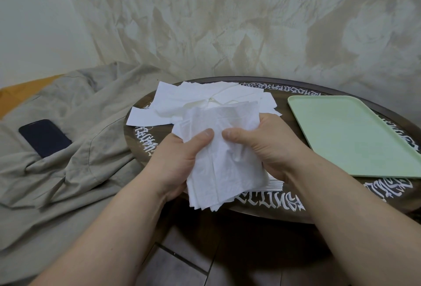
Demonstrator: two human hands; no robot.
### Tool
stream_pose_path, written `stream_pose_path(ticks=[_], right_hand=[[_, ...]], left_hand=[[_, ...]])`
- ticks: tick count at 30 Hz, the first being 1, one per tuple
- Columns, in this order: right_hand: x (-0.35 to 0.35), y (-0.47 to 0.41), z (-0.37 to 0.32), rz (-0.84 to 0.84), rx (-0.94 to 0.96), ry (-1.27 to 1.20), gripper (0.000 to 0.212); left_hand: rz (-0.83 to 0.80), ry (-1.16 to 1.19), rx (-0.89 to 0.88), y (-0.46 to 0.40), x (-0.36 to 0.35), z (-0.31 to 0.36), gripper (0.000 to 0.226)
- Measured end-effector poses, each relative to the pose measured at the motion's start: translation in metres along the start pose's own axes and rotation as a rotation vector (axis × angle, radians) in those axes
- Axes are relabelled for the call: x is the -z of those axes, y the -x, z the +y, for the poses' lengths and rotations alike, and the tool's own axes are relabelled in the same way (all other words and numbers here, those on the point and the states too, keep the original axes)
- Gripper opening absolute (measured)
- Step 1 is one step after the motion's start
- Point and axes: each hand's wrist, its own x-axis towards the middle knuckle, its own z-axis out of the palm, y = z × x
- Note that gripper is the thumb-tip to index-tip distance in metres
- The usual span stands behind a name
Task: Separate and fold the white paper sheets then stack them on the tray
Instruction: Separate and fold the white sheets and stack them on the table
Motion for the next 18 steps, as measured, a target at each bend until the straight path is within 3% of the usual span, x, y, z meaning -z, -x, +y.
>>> stream_pose_path(ticks=[18], right_hand=[[-0.0019, 0.0023, -0.0012, -0.034, -0.008, -0.014, 0.018]], left_hand=[[-0.004, -0.009, -0.003, 0.0008, -0.0004, 0.0003, 0.025]])
